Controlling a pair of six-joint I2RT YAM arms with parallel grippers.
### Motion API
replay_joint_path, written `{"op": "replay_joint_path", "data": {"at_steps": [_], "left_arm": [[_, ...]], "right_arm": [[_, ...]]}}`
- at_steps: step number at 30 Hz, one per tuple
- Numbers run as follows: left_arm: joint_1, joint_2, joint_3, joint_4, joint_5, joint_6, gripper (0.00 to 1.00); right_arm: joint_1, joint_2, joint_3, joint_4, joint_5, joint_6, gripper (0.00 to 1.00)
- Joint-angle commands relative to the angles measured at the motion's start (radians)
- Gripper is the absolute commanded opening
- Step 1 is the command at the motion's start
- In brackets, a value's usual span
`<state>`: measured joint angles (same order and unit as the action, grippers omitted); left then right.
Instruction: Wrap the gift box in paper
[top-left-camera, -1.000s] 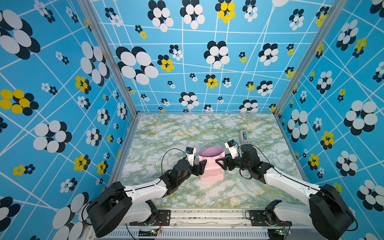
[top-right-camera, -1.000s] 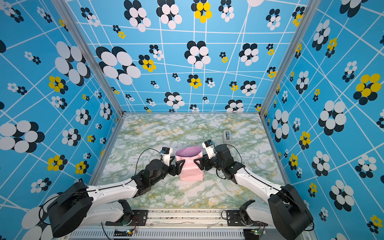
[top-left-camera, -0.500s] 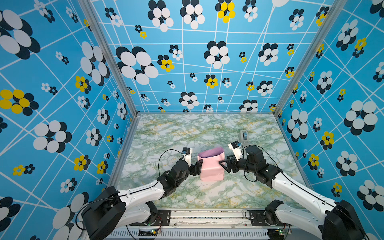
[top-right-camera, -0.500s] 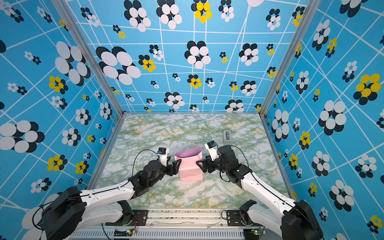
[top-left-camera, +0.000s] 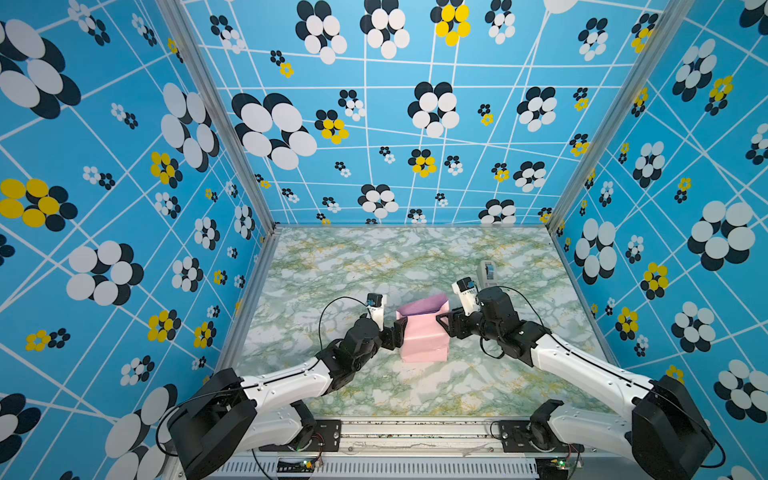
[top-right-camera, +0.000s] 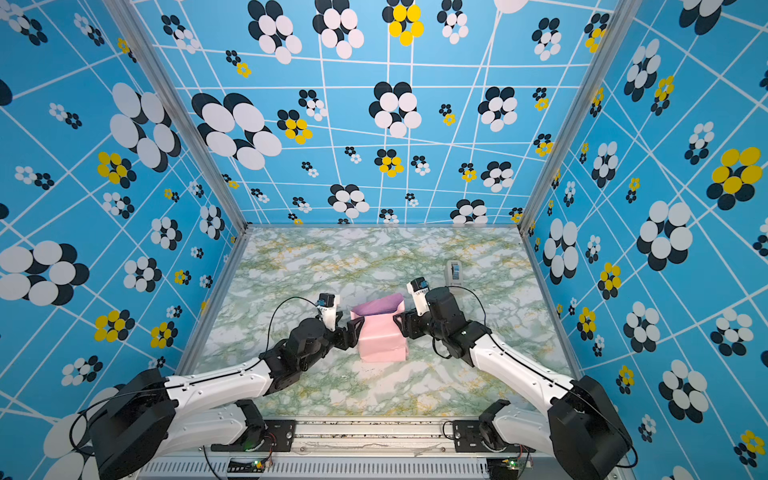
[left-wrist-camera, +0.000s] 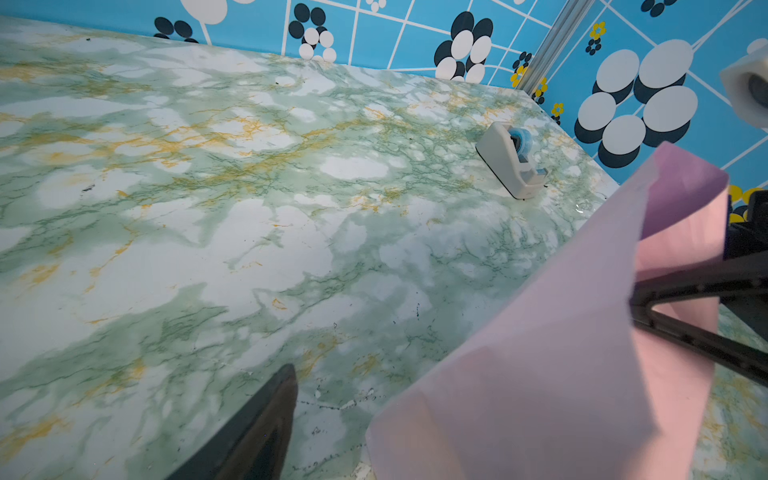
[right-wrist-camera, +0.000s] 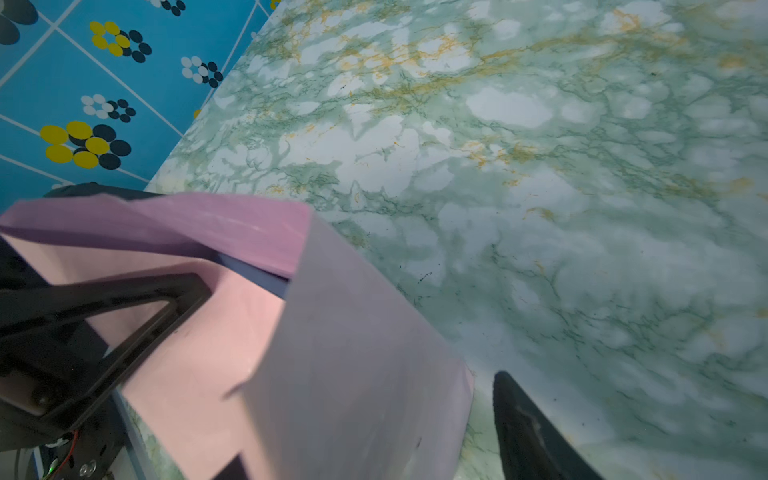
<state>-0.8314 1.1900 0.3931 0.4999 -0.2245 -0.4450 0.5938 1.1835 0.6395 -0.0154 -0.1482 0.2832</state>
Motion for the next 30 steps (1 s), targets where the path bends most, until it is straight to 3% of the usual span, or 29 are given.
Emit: {"op": "replay_joint_path", "data": {"at_steps": [1,9,19,26,30], "left_arm": [[0.004,0.010,0.001,-0.086,0.001,0.028,0.80],[0.003,0.012,0.006,-0.094,-0.004,0.029,0.80],[0.003,0.014,0.010,-0.099,-0.006,0.033,0.80],[0.004,0.018,0.013,-0.094,-0.005,0.035,0.80],[0.004,0.014,0.012,-0.093,-0.007,0.035,0.81]], "right_arm": [[-0.002,-0.023,-0.027,-0.082,0.114,0.003,0.66],[0.046,-0.110,-0.077,-0.031,0.158,0.000,0.47],[0.095,-0.130,-0.093,0.039,0.148,0.071,0.38],[0.160,-0.105,-0.083,0.051,0.250,0.137,0.20],[0.169,-0.103,-0.093,0.072,0.292,0.165,0.16]]}}
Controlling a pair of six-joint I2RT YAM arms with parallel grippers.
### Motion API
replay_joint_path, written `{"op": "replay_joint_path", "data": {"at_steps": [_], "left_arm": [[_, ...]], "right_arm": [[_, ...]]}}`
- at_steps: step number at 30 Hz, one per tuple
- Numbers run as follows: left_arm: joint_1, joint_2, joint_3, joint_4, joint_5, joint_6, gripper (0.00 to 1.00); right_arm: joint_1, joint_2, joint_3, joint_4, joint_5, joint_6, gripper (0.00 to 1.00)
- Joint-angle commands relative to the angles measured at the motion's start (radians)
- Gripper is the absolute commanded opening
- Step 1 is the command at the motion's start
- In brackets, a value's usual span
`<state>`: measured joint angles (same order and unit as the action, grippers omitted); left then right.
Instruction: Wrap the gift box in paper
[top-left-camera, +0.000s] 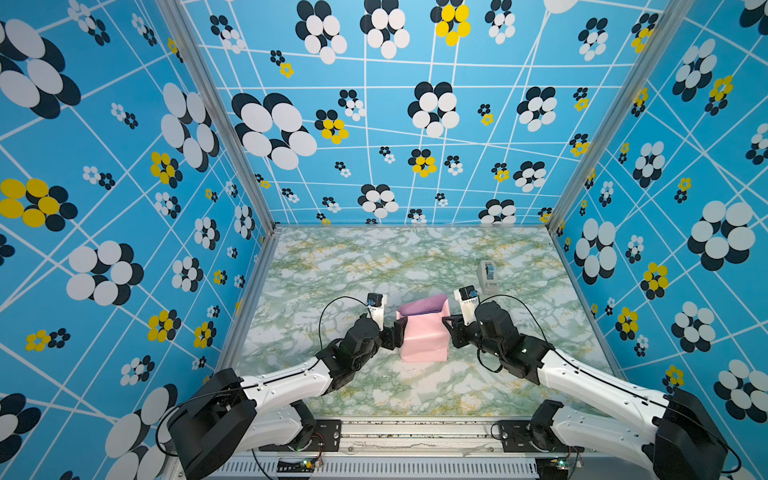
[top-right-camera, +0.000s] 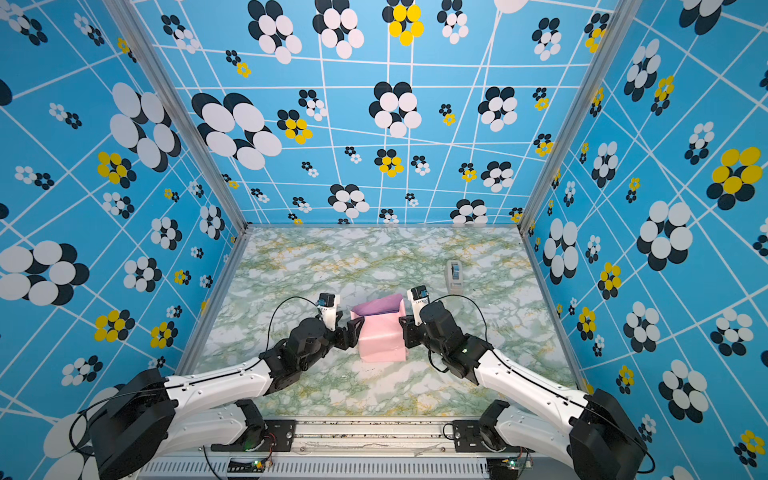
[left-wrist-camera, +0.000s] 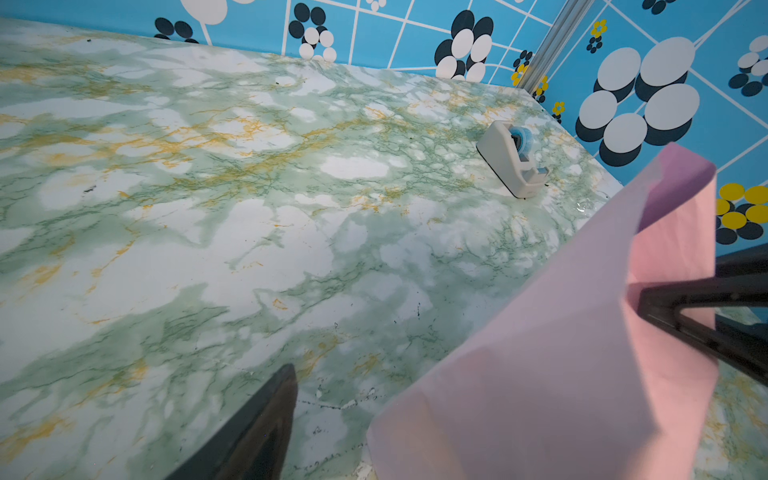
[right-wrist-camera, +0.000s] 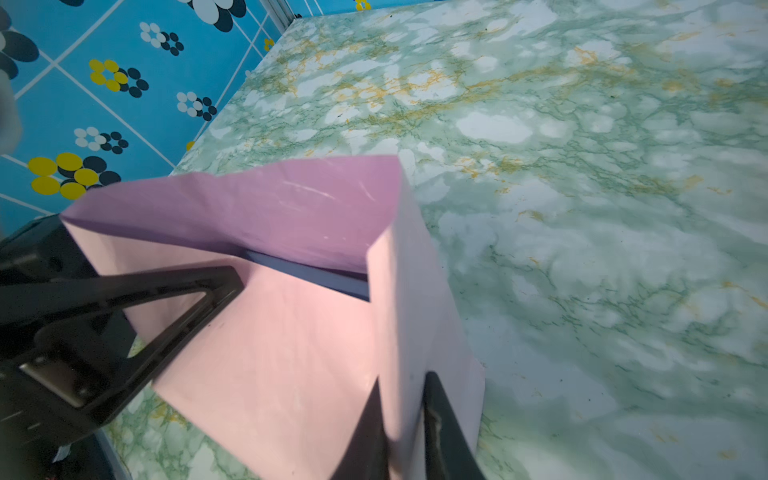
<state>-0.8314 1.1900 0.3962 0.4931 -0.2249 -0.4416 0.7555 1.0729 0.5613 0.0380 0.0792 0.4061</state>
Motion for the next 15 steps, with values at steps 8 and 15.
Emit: {"op": "replay_joint_path", "data": {"at_steps": [8,15], "left_arm": [[0.002,0.017,0.007,-0.077,-0.008,0.029,0.81],[0.003,0.015,0.005,-0.079,-0.013,0.033,0.81]], "right_arm": [[0.056,0.043,-0.009,0.056,0.100,0.068,0.12],[0.069,0.041,-0.010,0.043,0.149,0.073,0.00]]}}
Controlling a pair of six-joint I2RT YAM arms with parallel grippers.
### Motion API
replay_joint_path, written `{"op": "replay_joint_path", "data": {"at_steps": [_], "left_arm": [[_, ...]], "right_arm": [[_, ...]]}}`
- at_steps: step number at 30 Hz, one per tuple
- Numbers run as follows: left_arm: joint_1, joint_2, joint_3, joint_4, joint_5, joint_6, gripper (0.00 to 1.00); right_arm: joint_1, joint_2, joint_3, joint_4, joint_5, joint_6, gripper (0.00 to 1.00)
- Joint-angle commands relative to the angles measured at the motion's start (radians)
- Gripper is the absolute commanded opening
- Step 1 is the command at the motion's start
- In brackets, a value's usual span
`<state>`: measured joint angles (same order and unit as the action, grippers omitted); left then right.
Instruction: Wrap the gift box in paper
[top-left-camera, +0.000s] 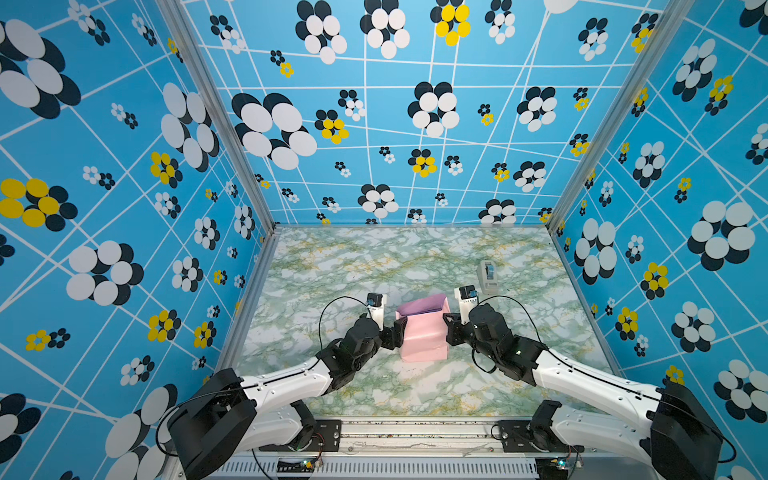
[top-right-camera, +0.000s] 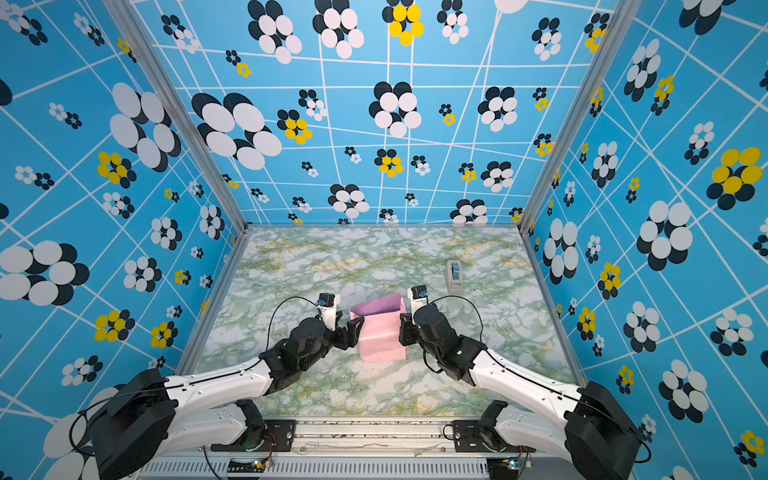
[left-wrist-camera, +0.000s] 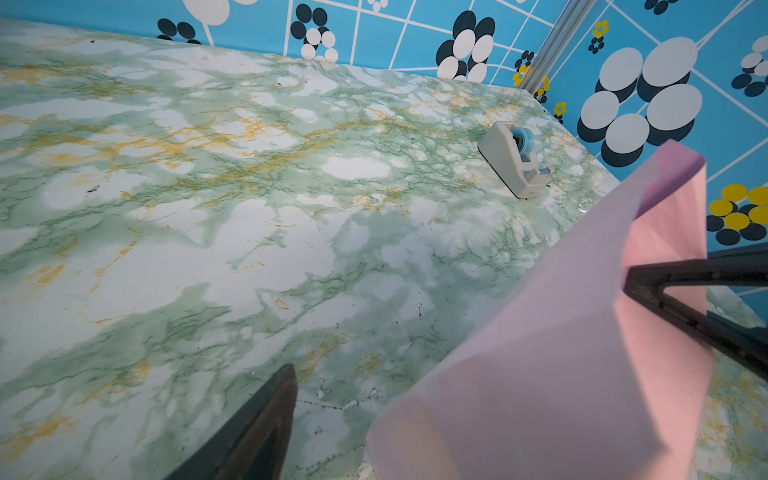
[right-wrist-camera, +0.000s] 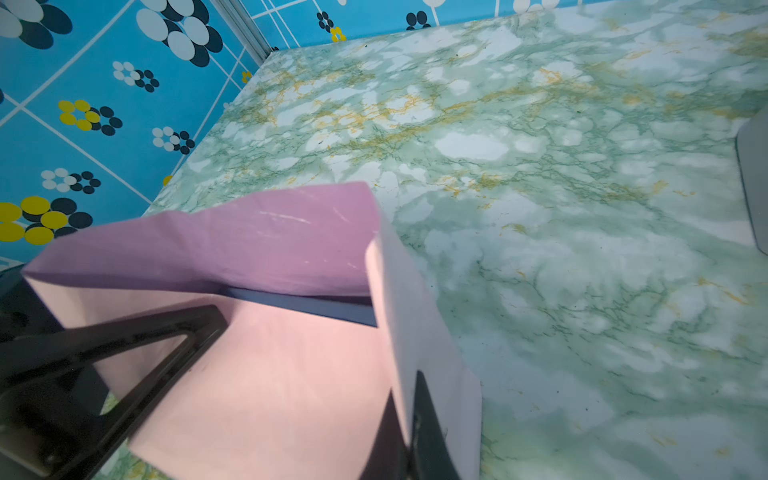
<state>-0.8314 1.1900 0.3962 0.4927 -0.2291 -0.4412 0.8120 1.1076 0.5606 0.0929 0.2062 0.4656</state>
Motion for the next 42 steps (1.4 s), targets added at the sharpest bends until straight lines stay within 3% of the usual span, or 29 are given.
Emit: {"op": "replay_joint_path", "data": {"at_steps": [1,2,6,8,10,12,13,17,19,21,23,26,29,31,33,37,39,42], "left_arm": [[0.002,0.014,0.005,-0.077,-0.009,0.033,0.81],[0.002,0.015,0.004,-0.077,-0.011,0.033,0.81],[0.002,0.016,0.005,-0.077,-0.008,0.034,0.81],[0.003,0.016,0.004,-0.075,-0.009,0.034,0.81],[0.002,0.013,0.004,-0.075,-0.011,0.036,0.81],[0.002,0.010,0.006,-0.077,-0.013,0.038,0.81],[0.003,0.010,0.004,-0.078,-0.014,0.039,0.81],[0.002,0.006,0.007,-0.083,-0.018,0.043,0.81],[0.002,0.005,0.007,-0.083,-0.018,0.044,0.81],[0.002,0.006,0.007,-0.083,-0.019,0.044,0.81],[0.003,0.006,0.006,-0.083,-0.019,0.045,0.81],[0.002,0.004,0.006,-0.086,-0.021,0.047,0.81],[0.003,0.002,0.008,-0.089,-0.021,0.049,0.81],[0.002,0.003,0.009,-0.091,-0.022,0.053,0.81],[0.002,0.002,0.010,-0.092,-0.021,0.053,0.81],[0.002,0.003,0.009,-0.092,-0.020,0.050,0.81],[0.002,0.003,0.009,-0.092,-0.021,0.049,0.81],[0.003,-0.002,0.006,-0.095,-0.023,0.051,0.81]], "right_arm": [[0.013,0.002,-0.010,-0.010,0.021,0.013,0.00],[0.013,-0.001,-0.008,-0.011,0.020,0.012,0.00],[0.015,0.004,0.002,0.002,0.025,0.029,0.25],[0.015,0.019,0.014,0.009,0.022,0.032,0.26],[0.016,0.033,0.024,0.017,0.022,0.030,0.22],[0.017,0.041,0.029,0.026,0.024,0.021,0.04],[0.018,0.040,0.030,0.030,0.025,0.014,0.00],[0.021,0.020,0.030,0.031,0.041,-0.008,0.00],[0.021,0.014,0.035,0.030,0.050,-0.012,0.17],[0.021,0.012,0.044,0.038,0.054,-0.024,0.22],[0.021,0.015,0.046,0.056,0.065,-0.031,0.18],[0.021,0.026,0.055,0.078,0.064,-0.059,0.00],[0.021,0.032,0.062,0.089,0.070,-0.070,0.00],[0.021,0.035,0.069,0.088,0.076,-0.068,0.18],[0.021,0.038,0.072,0.095,0.078,-0.070,0.20],[0.019,0.044,0.080,0.113,0.081,-0.077,0.14],[0.019,0.046,0.085,0.122,0.080,-0.091,0.00],[0.018,0.046,0.083,0.130,0.086,-0.107,0.00]]}}
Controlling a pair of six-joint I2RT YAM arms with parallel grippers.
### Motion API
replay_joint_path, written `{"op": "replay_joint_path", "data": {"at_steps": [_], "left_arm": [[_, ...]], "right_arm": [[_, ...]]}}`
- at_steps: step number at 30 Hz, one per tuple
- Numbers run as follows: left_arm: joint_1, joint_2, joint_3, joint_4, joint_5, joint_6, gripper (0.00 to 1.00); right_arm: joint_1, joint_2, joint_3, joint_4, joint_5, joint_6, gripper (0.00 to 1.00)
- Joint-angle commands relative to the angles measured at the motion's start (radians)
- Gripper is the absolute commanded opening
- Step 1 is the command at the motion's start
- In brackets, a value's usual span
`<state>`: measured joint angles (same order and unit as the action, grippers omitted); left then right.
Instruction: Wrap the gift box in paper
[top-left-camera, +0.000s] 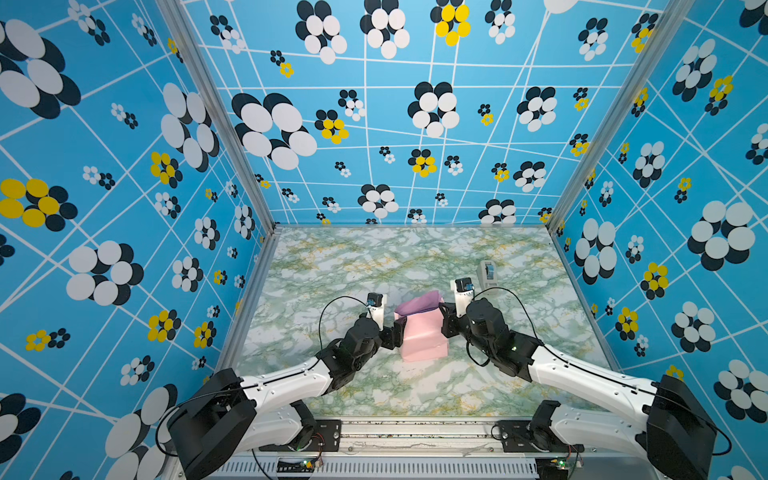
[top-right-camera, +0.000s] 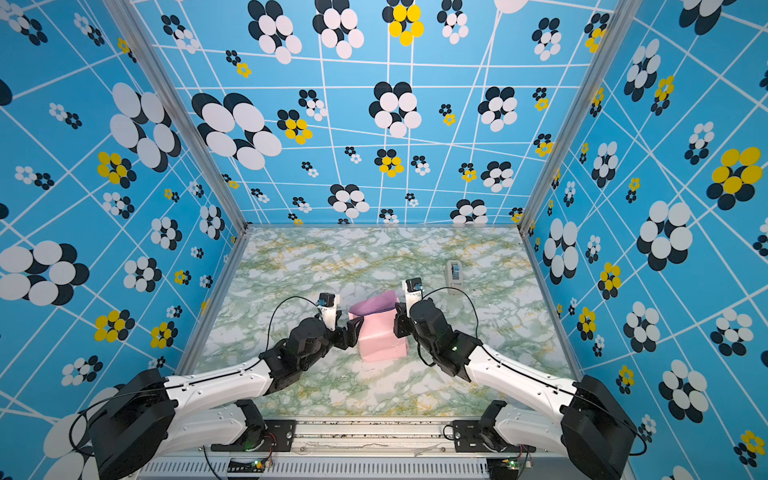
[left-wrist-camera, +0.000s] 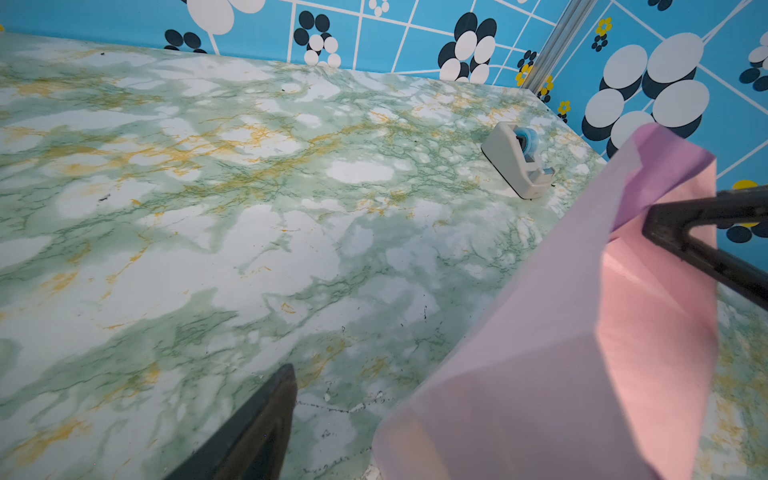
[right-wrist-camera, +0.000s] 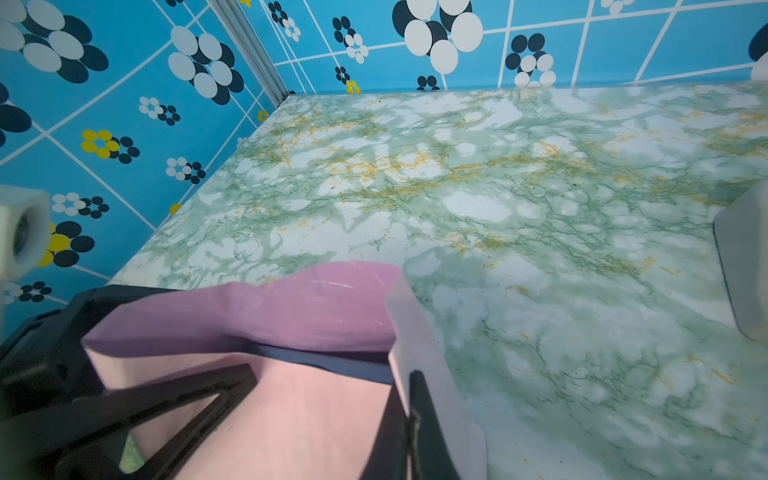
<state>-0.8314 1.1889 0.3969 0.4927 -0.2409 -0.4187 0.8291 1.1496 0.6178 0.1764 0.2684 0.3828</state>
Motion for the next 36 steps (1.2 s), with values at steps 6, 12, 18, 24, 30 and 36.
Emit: {"op": "replay_joint_path", "data": {"at_steps": [6,12,18,24,30,36], "left_arm": [[0.003,-0.002,0.004,-0.098,-0.010,0.027,0.81],[0.003,-0.001,0.007,-0.098,-0.009,0.032,0.81],[0.001,0.001,0.008,-0.098,-0.008,0.029,0.81],[0.000,0.007,0.010,-0.092,-0.007,0.027,0.81],[0.000,0.005,0.010,-0.098,-0.011,0.029,0.81],[-0.002,0.008,0.010,-0.100,-0.009,0.029,0.81]], "right_arm": [[-0.002,0.002,0.035,0.033,0.012,-0.032,0.00],[-0.043,-0.063,0.024,-0.018,-0.116,-0.015,0.31],[-0.199,-0.170,-0.066,0.103,-0.419,0.115,0.39],[-0.277,-0.134,-0.052,-0.039,-0.351,0.211,0.35],[-0.253,-0.061,-0.023,-0.073,-0.363,0.209,0.36],[-0.219,-0.015,-0.041,-0.066,-0.382,0.198,0.39]]}}
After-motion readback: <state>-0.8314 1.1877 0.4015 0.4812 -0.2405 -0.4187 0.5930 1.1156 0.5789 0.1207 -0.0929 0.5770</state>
